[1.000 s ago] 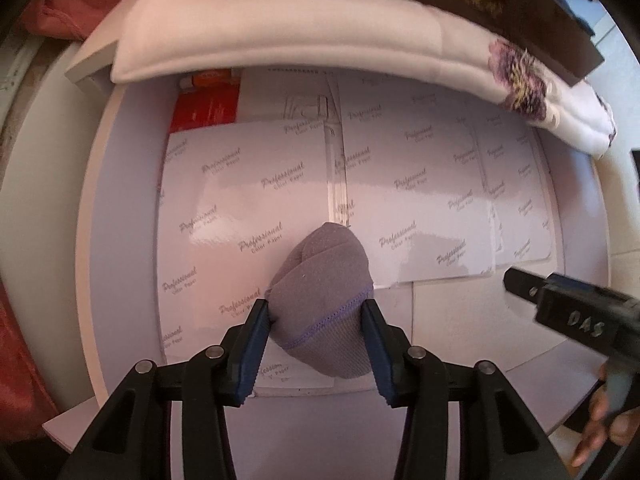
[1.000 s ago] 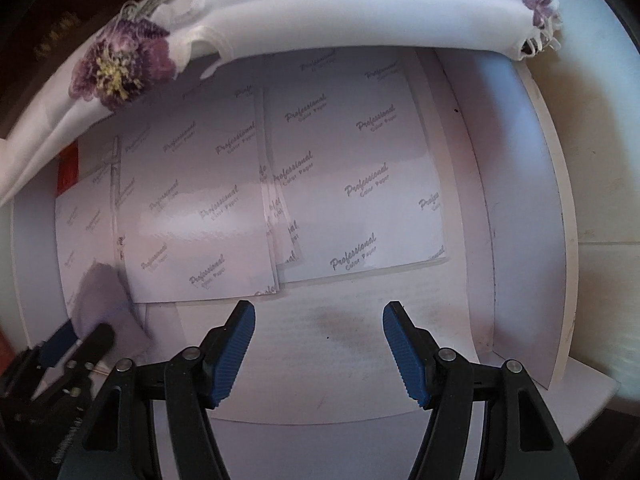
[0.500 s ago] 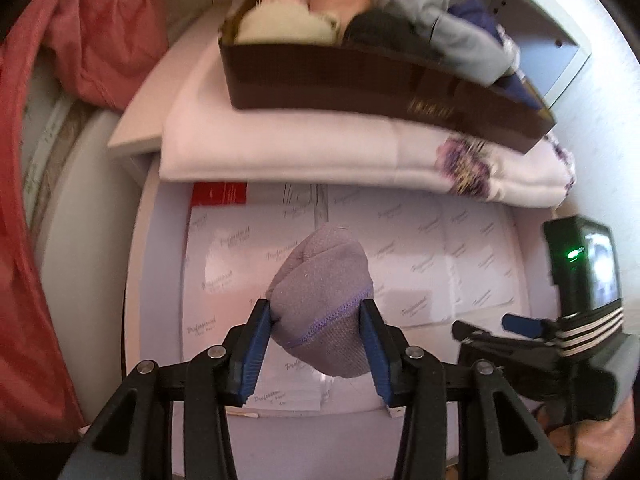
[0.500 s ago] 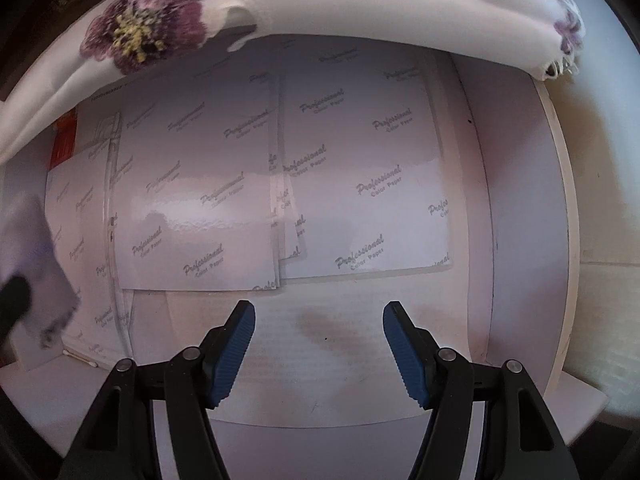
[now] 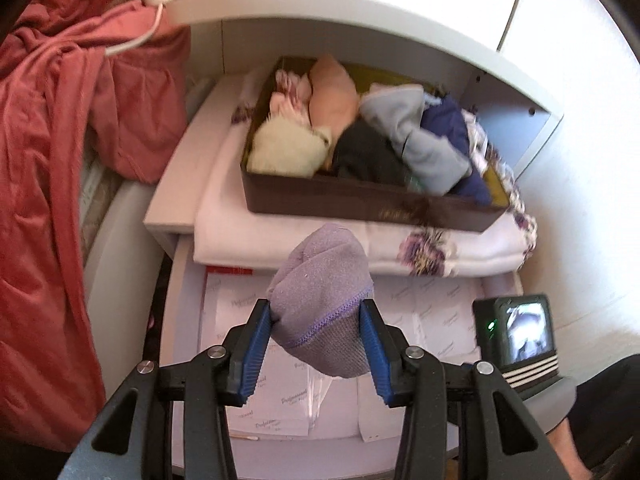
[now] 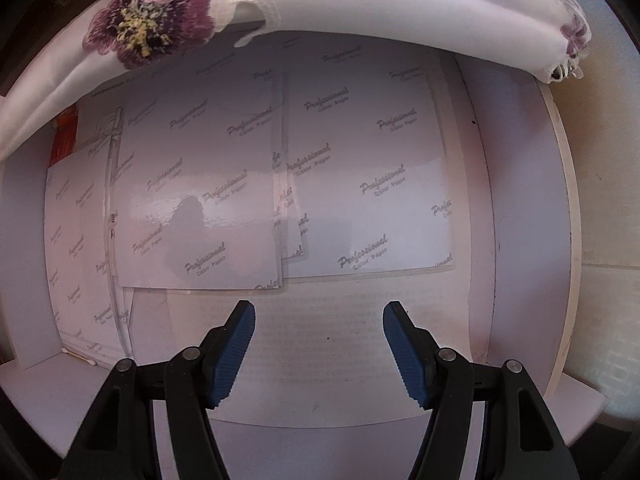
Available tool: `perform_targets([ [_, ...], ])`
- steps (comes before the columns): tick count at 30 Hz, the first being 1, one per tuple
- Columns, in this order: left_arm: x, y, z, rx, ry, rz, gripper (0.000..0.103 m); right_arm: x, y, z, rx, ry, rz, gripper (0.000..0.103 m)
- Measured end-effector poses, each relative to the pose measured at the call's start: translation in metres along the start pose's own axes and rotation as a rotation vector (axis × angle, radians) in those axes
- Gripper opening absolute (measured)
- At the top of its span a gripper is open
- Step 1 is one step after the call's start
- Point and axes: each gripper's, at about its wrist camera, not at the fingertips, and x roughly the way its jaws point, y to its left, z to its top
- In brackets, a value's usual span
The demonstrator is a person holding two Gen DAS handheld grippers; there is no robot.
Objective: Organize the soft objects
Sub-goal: 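Carry the lavender beanie with the left gripper toward the tray, then lower the lavender beanie into the tray beside the cream items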
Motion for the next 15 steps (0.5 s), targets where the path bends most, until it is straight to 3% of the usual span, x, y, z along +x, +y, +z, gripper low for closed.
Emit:
perform_targets([
  [15, -0.036, 0.0, 0.059, -0.004, -0.128, -0.008, 0.045, -0.003, 0.003, 0.006, 0.005, -0.005, 0.043, 0.067],
])
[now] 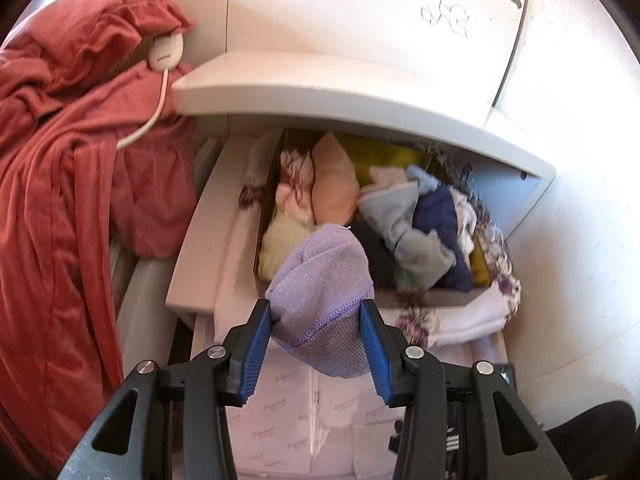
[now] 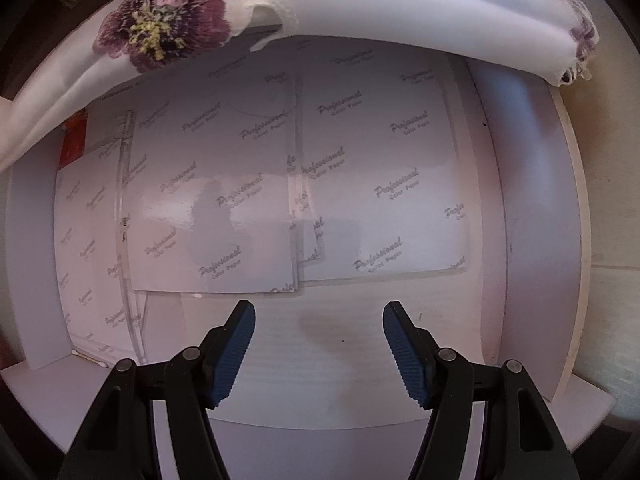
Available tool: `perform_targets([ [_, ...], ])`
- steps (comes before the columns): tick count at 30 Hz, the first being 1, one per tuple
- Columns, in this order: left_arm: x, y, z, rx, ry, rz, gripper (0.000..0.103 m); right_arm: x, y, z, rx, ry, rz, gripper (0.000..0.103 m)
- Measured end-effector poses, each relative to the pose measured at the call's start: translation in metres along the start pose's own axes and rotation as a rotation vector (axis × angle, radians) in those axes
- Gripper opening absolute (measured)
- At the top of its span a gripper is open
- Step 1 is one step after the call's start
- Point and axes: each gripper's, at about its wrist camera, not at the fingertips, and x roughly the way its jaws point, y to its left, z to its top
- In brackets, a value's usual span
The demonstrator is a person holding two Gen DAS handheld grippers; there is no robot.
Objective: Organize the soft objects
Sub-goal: 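Lower the lavender beanie into the tray beside the cream items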
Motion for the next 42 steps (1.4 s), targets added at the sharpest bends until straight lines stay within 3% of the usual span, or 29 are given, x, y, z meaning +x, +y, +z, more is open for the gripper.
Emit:
perform_targets([
  [11, 0.024, 0.012, 0.064, -0.095, -0.044, -0.085, 0.045, -0.003, -0.001, 0.005, 0.039, 0.002, 0.059, 0.067],
  [18, 0.044, 0.018, 0.086, -0.155, -0.05, -0.115, 0.045, 0.0, -0.005, 0.009, 0.058, 0.008, 0.087, 0.067],
  [22, 0.065, 0.017, 0.086, -0.157, -0.026, -0.104, 0.045, 0.006, -0.01, 0.007, 0.076, 0.023, 0.098, 0.067],
  [28, 0.104, -0.001, 0.068, -0.079, 0.082, -0.101, 0.045, 0.012, -0.013, 0.009, 0.074, 0.034, 0.114, 0.067],
  [32, 0.127, 0.001, 0.067, -0.098, 0.12, -0.093, 0.045, 0.016, -0.011, 0.01, 0.066, 0.03, 0.112, 0.067],
  [42, 0.125, 0.011, 0.071, -0.095, 0.135, -0.12, 0.049, 0.014, -0.007, 0.007, 0.071, 0.028, 0.109, 0.067],
])
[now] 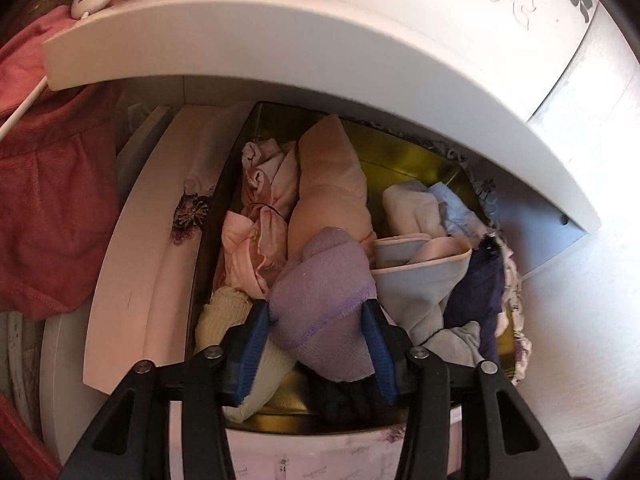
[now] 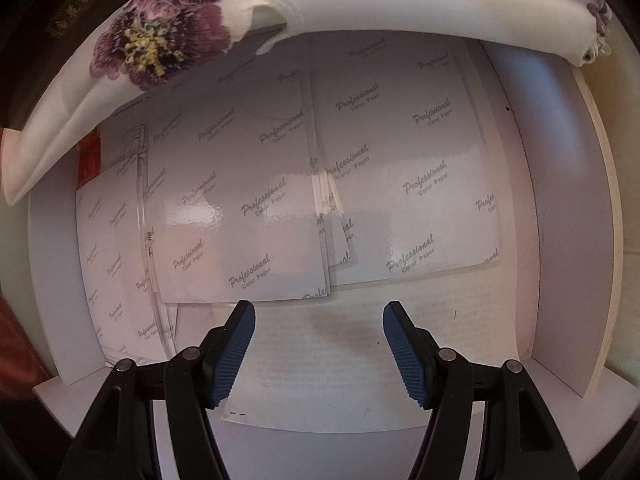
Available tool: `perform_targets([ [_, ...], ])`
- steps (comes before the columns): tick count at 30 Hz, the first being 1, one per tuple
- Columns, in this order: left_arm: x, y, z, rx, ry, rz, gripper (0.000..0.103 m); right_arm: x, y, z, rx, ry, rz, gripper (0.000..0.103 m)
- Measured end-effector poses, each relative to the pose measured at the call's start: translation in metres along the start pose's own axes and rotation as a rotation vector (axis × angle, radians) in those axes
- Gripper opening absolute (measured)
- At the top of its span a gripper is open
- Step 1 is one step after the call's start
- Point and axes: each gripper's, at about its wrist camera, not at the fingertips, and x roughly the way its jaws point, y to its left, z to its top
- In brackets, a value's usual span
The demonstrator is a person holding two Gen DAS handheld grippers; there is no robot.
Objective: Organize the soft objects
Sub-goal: 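Lower the lavender beanie into the tray beside the cream items, then open the left gripper to release the lavender beanie in the tray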
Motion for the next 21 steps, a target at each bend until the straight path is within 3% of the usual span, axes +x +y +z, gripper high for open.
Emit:
perform_targets([
  [7, -0.022, -0.001, -0.014, 0.001, -0.031, 0.01, 0.05, -0.003, 0.001, 0.0, -0.005, -0.002, -0.005, 0.067],
  [12, -0.037, 0.001, -0.02, 0.007, -0.076, 0.083, 0.05, -0.005, 0.002, -0.001, -0.007, -0.003, -0.011, 0.067],
  [21, -0.004, -0.007, -0.009, 0.034, 0.001, 0.173, 0.046, -0.005, 0.004, -0.001, -0.011, -0.004, -0.011, 0.067],
])
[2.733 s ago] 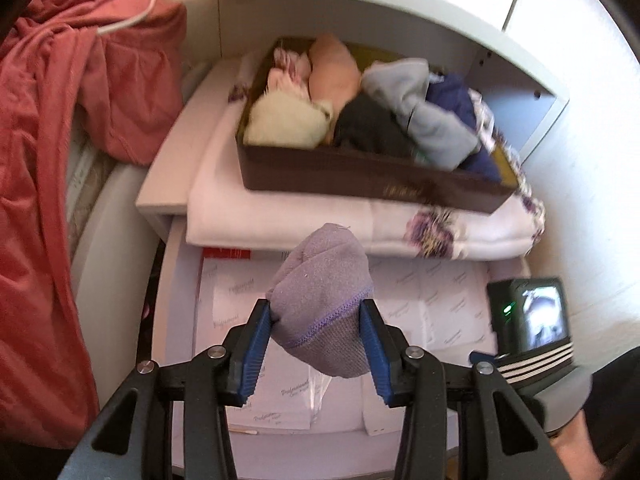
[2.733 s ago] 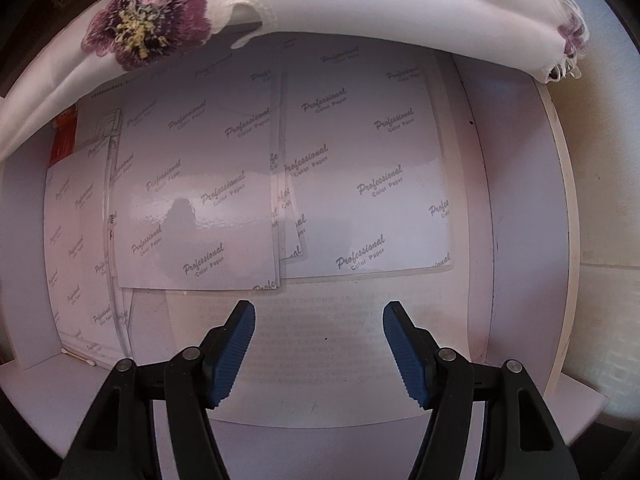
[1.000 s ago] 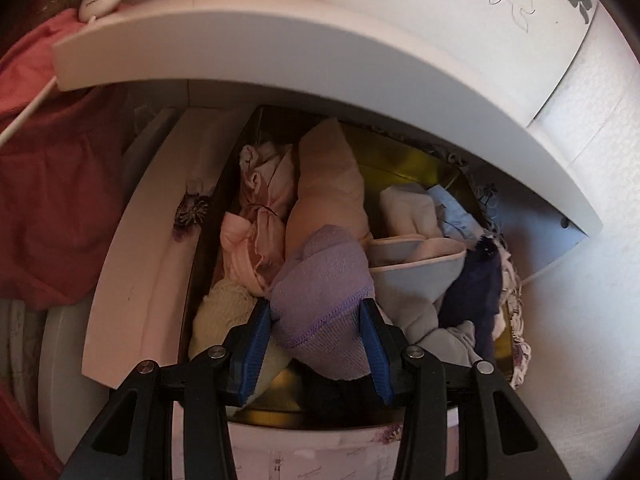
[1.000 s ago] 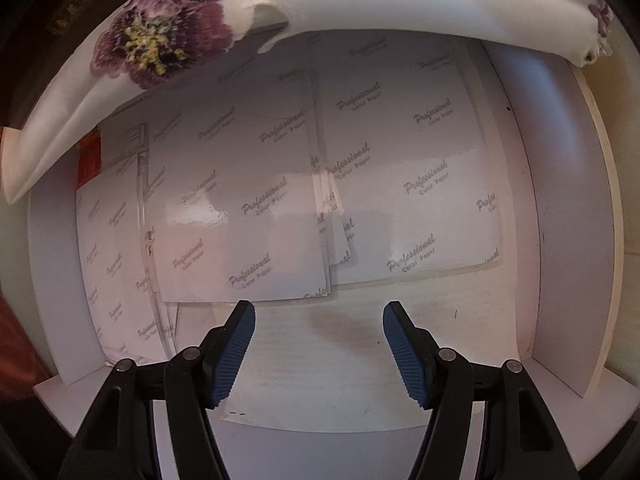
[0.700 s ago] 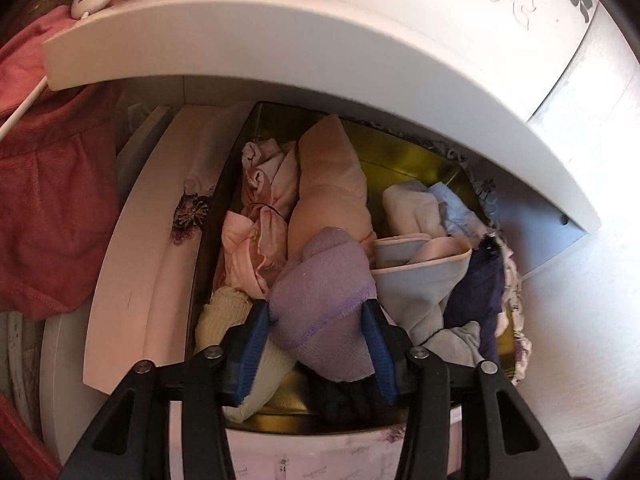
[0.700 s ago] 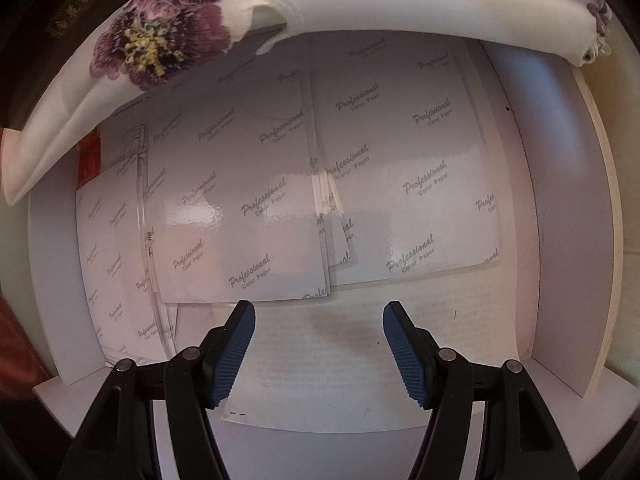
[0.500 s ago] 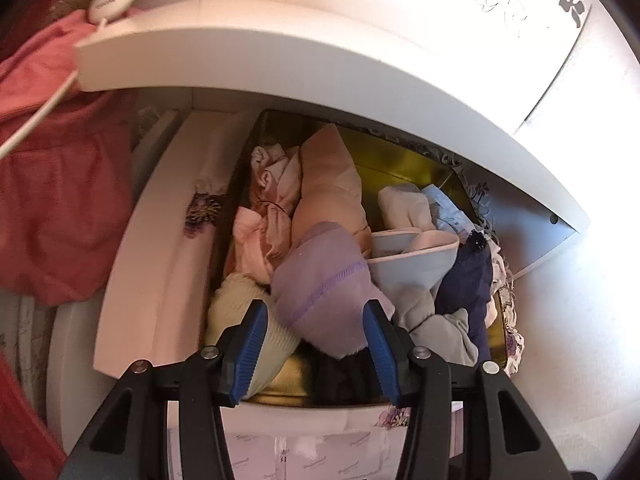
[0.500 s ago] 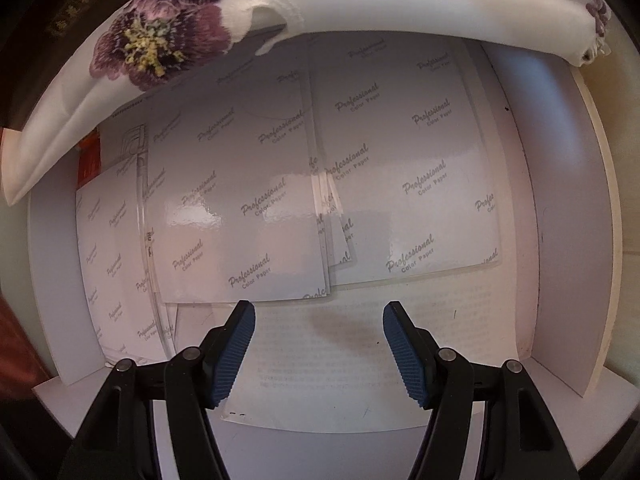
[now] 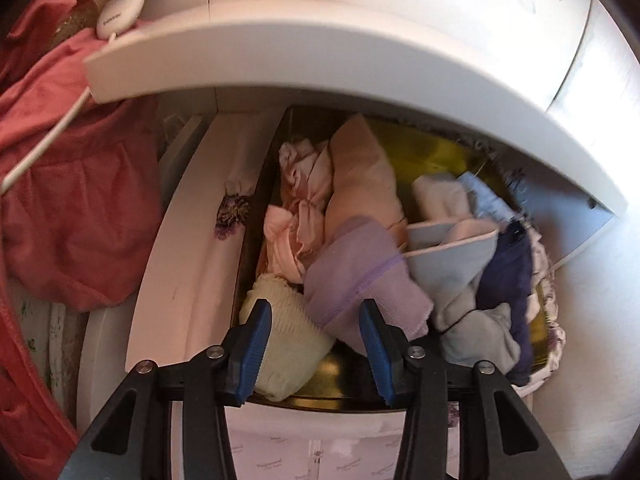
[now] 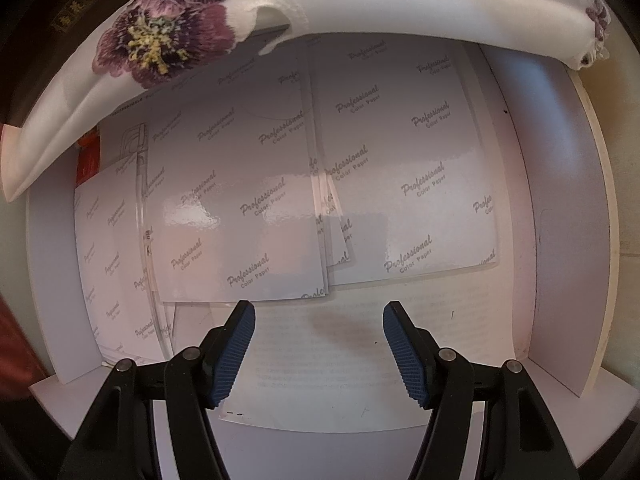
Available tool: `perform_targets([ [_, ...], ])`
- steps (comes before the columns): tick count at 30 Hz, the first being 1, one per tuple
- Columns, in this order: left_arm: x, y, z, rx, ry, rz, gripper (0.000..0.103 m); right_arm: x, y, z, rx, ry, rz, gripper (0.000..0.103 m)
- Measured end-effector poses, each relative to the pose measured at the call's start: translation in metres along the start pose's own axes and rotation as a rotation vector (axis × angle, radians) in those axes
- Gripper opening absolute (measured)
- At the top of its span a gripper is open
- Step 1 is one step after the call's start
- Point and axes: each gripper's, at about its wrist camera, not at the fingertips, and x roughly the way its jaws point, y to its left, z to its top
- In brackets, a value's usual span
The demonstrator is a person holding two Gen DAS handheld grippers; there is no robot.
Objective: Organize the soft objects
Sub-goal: 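Open the left gripper to release the lavender beanie in the tray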
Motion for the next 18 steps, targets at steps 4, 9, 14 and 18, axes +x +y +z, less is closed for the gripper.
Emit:
perform_targets([
  [4, 0.004, 0.003, -0.002, -0.02, -0.001, -0.001, 0.046, 0.0, 0.001, 0.001, -0.008, -0.002, -0.007, 0.067],
  [9, -0.007, 0.007, -0.01, -0.048, -0.024, -0.035, 0.046, -0.003, 0.006, -0.001, -0.02, -0.01, -0.019, 0.067],
  [14, -0.028, 0.009, -0.027, -0.035, -0.057, -0.029, 0.047, -0.006, 0.013, -0.003, -0.046, -0.026, -0.039, 0.067],
  [18, -0.047, 0.012, -0.046, -0.029, -0.072, -0.032, 0.047, -0.011, 0.022, -0.006, -0.079, -0.052, -0.07, 0.067],
])
